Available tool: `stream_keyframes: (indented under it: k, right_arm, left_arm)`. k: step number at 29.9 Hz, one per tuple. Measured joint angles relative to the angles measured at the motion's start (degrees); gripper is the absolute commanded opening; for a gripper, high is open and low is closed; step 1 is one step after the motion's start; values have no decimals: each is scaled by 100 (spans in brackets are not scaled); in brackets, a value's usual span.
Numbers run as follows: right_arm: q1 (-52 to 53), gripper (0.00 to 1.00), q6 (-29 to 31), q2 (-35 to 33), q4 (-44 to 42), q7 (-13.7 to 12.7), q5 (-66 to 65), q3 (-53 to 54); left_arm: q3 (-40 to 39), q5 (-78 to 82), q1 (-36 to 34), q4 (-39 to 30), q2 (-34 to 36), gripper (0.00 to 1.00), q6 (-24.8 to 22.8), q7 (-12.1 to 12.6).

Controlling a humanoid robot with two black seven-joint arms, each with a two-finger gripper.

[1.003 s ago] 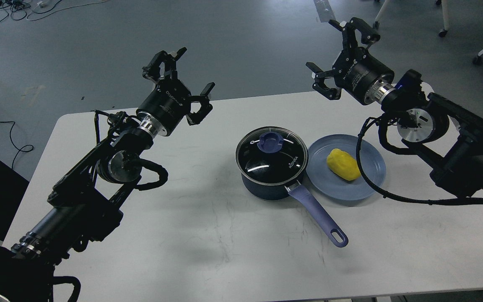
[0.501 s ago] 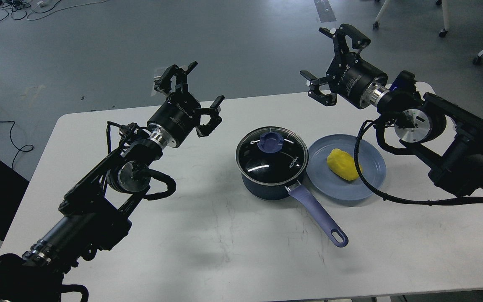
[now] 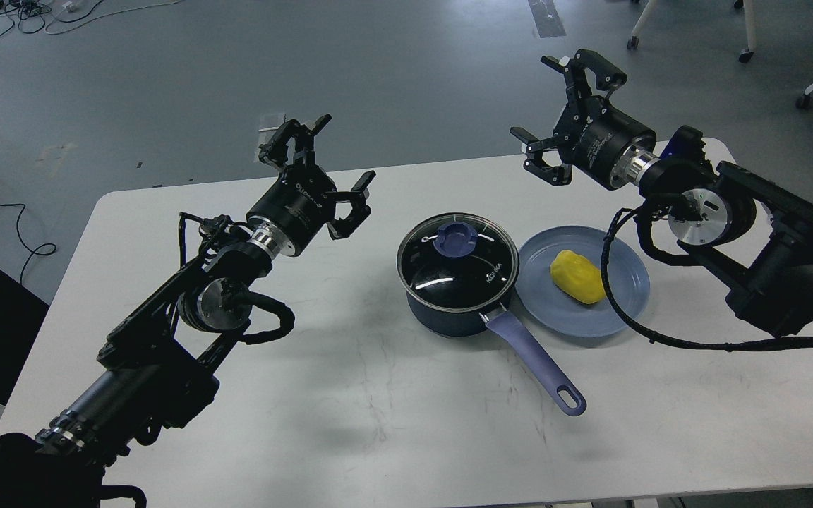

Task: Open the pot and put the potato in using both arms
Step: 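Raise both grippers and move the left gripper toward the saucepan lid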

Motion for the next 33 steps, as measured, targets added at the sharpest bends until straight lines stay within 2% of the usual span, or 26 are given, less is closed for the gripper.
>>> stream_keyframes:
  k: [11, 16, 18, 22, 24, 29, 33]
  right_arm:
    - [-158, 100, 17, 3, 19, -7, 0, -5]
    - [-161, 100, 17, 4, 19, -7, 0, 31]
    - [-161, 100, 17, 5, 19, -7, 0, 40]
    - [-161, 100, 17, -14, 10, -7, 0, 89]
    - [-161, 100, 5, -77, -3, -7, 0, 161]
    - [-270, 100, -10, -244, -106, -13, 0, 466]
    - [-386, 100, -19, -314, -364, -31, 11, 520]
  left_arm:
    - [-17, 0, 16, -19, 158, 99, 6, -53]
    - [-11, 261, -63, -83, 197, 99, 173, -73]
    - [9, 865, -135, -253, 256, 99, 408, -78]
    - [56, 2823, -331, -764, 359, 99, 1298, -89]
    - [89, 3742, -373, -1035, 404, 99, 1574, -90]
    - [198, 5721, -427, -1447, 410, 99, 1732, -97]
    - [954, 7572, -753, -1452, 387, 99, 1821, -167]
